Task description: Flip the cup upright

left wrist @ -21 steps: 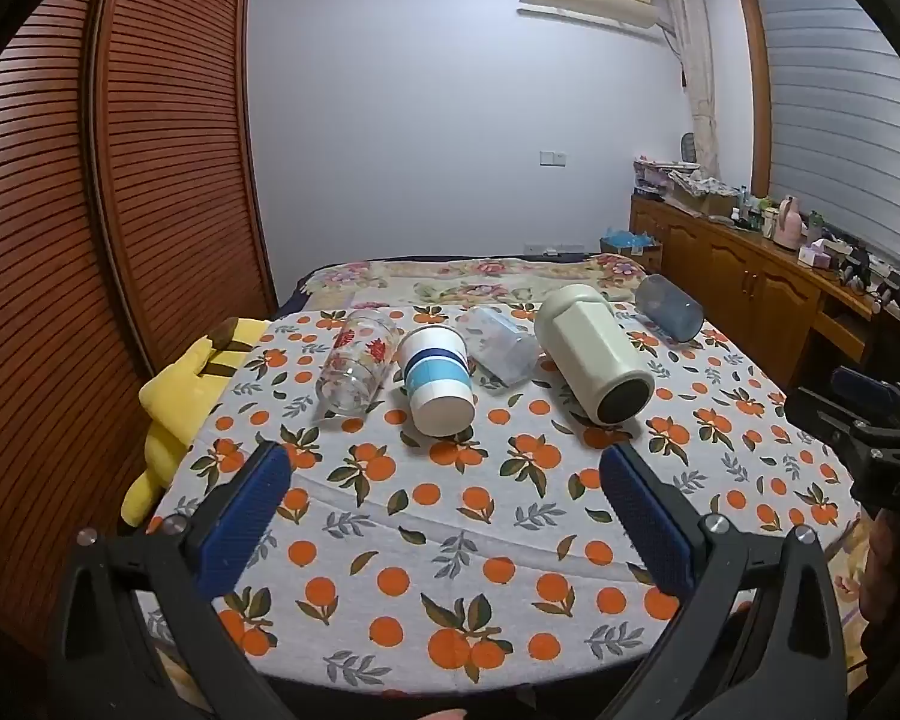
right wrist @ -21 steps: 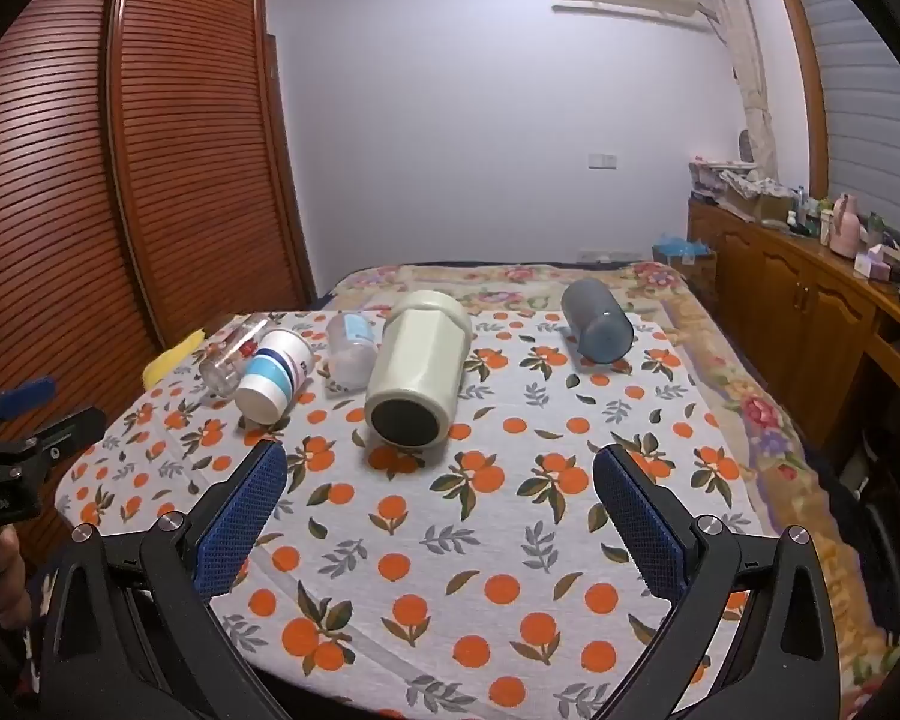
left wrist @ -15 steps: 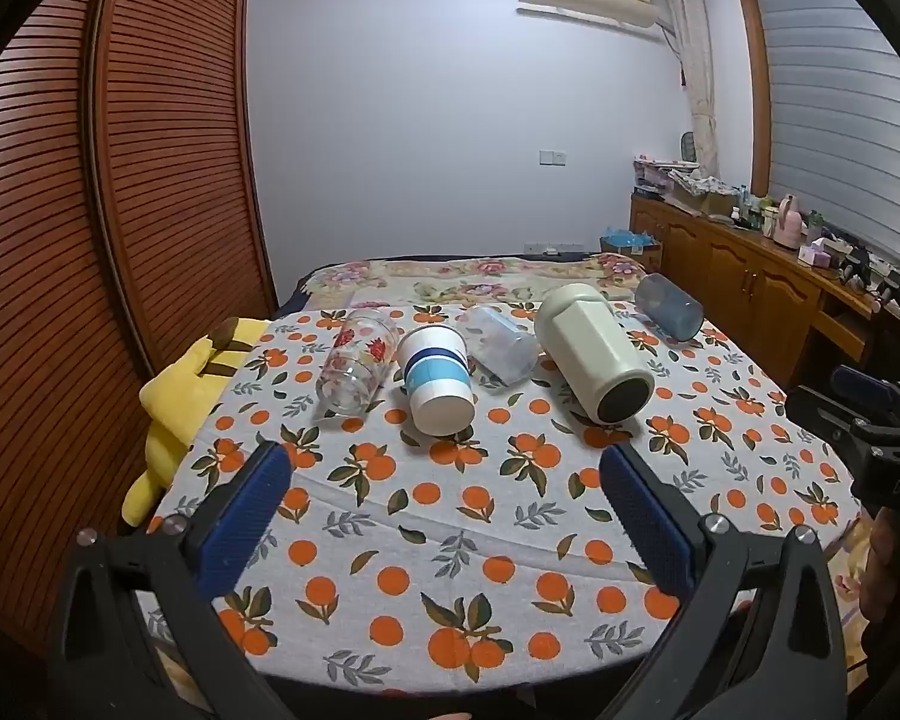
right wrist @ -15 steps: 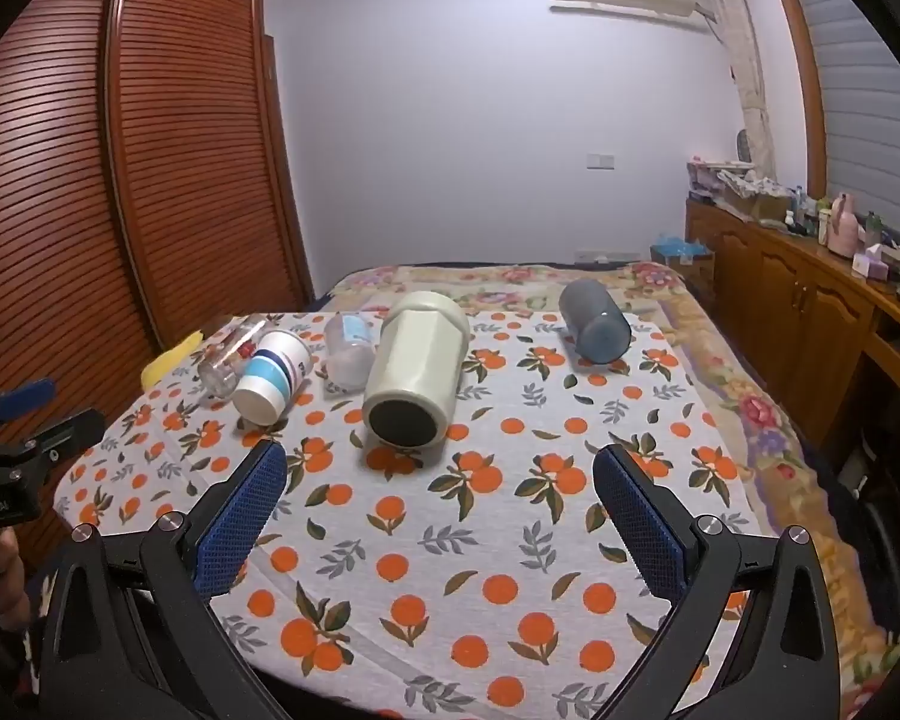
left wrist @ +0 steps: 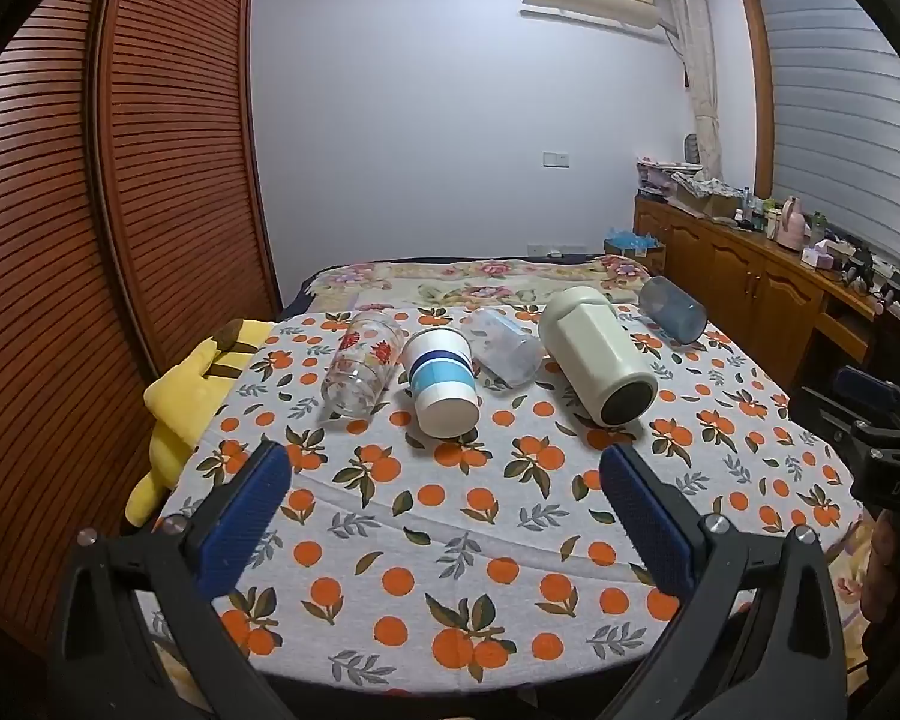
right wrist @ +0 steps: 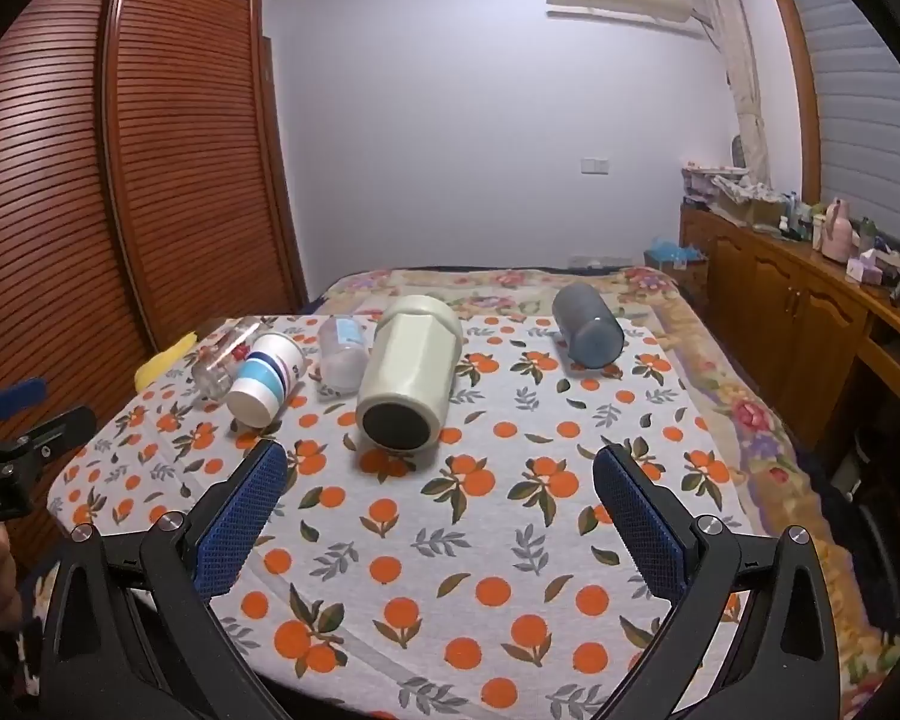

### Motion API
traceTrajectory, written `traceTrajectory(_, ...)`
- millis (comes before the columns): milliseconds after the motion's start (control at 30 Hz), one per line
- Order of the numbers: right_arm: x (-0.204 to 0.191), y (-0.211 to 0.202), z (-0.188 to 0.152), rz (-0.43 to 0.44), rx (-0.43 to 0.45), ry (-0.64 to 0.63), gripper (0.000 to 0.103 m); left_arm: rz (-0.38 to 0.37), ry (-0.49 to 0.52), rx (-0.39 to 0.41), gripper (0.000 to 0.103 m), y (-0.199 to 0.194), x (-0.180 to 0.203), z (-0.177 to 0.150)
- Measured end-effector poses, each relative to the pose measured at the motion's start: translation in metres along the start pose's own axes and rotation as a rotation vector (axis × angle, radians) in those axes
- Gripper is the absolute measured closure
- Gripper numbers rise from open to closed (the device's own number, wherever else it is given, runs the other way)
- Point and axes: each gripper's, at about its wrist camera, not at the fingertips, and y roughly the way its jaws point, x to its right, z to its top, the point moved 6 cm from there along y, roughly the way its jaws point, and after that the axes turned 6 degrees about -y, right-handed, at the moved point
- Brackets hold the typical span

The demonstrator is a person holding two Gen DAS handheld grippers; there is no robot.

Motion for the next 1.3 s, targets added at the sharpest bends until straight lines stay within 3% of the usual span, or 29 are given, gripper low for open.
traceTrajectory(1300,-0.002,0.0,0.003,-0.004,0.007,0.006,0.0,0.007,0.011,0.019,0.0,-0.009,-0.002,0.013)
